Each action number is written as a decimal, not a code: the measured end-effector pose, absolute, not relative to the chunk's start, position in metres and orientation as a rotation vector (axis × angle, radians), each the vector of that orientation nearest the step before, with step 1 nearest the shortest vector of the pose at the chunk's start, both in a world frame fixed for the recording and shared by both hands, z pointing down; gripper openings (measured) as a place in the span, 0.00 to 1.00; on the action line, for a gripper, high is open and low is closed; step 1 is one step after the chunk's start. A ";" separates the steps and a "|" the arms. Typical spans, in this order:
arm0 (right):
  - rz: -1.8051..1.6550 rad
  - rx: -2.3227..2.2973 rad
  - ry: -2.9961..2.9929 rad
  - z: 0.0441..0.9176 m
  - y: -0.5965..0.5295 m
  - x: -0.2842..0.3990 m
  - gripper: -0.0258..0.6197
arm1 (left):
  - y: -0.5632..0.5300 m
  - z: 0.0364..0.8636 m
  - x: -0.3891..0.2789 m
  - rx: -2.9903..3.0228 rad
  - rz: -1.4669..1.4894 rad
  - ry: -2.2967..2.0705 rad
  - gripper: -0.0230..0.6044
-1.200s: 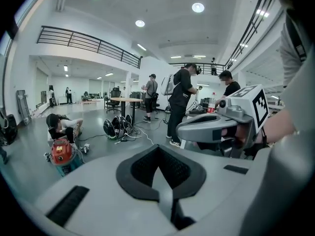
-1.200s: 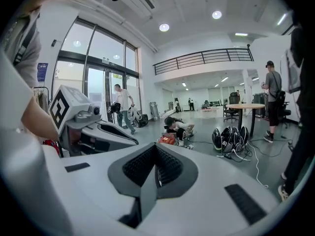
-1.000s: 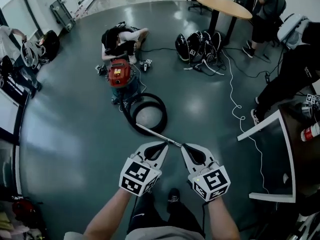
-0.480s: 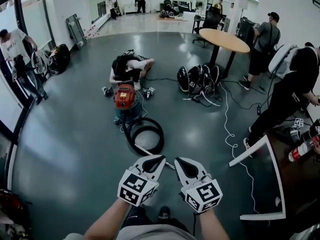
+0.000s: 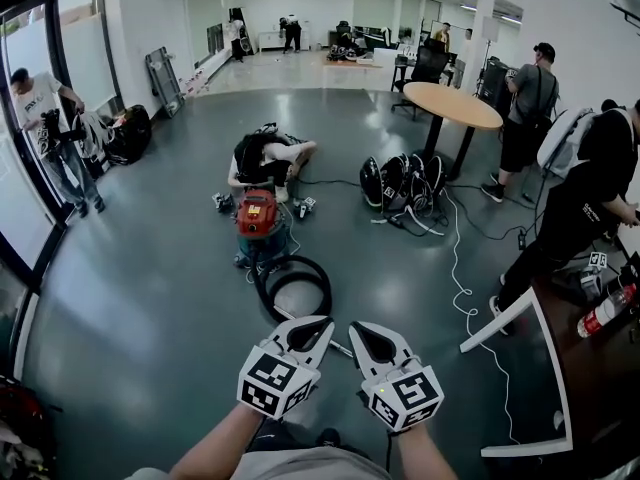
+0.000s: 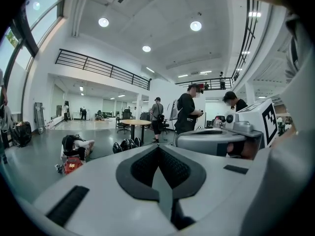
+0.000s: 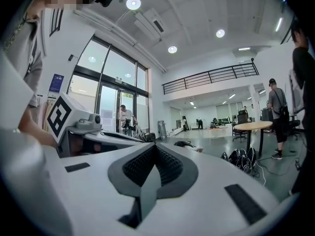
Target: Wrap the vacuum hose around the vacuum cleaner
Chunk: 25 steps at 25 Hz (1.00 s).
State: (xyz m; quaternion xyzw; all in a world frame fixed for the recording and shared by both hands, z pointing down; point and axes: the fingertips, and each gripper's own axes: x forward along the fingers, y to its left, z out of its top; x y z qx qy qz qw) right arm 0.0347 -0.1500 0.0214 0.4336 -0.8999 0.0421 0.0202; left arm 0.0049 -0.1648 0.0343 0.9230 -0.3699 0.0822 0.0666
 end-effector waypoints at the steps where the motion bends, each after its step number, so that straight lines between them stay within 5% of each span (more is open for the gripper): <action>1: 0.120 1.341 -2.794 0.020 -0.150 0.034 0.04 | -0.165 0.033 0.006 2.786 0.245 -1.117 0.04; 25: 0.116 1.356 -2.812 0.009 -0.175 0.040 0.04 | -0.190 0.021 0.012 2.775 0.189 -1.143 0.04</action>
